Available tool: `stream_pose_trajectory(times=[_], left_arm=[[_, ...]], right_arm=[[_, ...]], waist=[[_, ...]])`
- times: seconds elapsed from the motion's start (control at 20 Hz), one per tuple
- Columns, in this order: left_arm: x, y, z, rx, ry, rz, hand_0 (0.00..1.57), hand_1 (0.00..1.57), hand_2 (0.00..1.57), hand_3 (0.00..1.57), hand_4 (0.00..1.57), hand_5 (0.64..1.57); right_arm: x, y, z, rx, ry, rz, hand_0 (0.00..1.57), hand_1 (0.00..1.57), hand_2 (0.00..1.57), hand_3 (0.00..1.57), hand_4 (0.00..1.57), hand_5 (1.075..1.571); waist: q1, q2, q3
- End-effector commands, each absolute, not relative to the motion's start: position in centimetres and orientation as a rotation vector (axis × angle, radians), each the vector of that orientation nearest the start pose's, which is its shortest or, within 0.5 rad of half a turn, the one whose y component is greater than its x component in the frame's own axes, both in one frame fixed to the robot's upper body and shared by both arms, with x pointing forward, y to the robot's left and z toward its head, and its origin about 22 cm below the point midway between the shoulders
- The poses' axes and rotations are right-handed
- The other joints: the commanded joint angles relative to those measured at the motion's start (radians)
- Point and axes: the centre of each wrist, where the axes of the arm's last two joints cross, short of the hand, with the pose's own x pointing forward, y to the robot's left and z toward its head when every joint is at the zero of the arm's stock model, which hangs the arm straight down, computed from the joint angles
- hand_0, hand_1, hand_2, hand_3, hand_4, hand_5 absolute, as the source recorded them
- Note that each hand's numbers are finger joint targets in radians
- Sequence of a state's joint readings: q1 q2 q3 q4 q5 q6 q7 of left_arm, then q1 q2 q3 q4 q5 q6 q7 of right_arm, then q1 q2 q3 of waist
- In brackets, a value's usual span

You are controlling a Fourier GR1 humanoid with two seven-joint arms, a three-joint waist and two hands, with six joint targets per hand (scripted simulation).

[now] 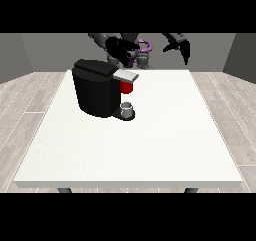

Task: Insert the coffee pod into the coffee machine and close the lid

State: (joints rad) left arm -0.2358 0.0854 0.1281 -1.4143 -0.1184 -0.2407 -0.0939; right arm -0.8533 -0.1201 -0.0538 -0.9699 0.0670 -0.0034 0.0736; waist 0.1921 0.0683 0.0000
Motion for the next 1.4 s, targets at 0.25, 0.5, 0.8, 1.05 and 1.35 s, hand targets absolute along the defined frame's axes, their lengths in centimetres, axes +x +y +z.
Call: stream_pose_trajectory(times=[0.25,0.5,0.8,1.05,1.35], left_arm=[[30.0,24.8,2.9,-0.027,-1.711,-0.322,0.00,0.00,0.00,0.00,0.33,1.571],[31.9,24.6,6.2,-0.033,-1.765,-0.328,0.00,0.00,0.00,0.00,0.40,1.571],[31.4,25.1,5.3,-0.045,-1.832,-0.366,0.00,0.00,0.00,0.00,0.40,1.571],[31.4,24.6,6.2,-0.118,-1.800,-0.397,0.00,0.00,0.00,0.00,0.42,1.571],[32.2,23.9,7.4,-0.093,-1.904,-0.385,0.00,0.00,0.00,0.00,0.40,1.571]], right_arm=[[42.4,-12.4,16.0,-0.095,-1.766,0.503,0.00,0.00,0.00,0.00,0.08,1.571],[43.3,-11.1,19.9,-0.138,-1.823,0.512,0.00,0.00,0.00,0.00,0.27,1.571],[43.8,-10.3,23.5,-0.191,-1.894,0.498,0.00,0.00,0.00,0.00,0.15,1.571],[44.3,-10.1,26.2,-0.227,-1.877,0.507,0.00,0.00,0.00,0.00,0.00,1.571],[44.6,-10.1,27.8,-0.243,-1.952,0.546,0.00,0.00,0.00,0.00,0.00,1.571]], waist=[[0.024,0.019,-0.0004],[0.056,0.069,-0.0003],[0.115,0.142,-0.0006],[0.165,0.114,-0.0005],[0.186,0.217,-0.0005]])
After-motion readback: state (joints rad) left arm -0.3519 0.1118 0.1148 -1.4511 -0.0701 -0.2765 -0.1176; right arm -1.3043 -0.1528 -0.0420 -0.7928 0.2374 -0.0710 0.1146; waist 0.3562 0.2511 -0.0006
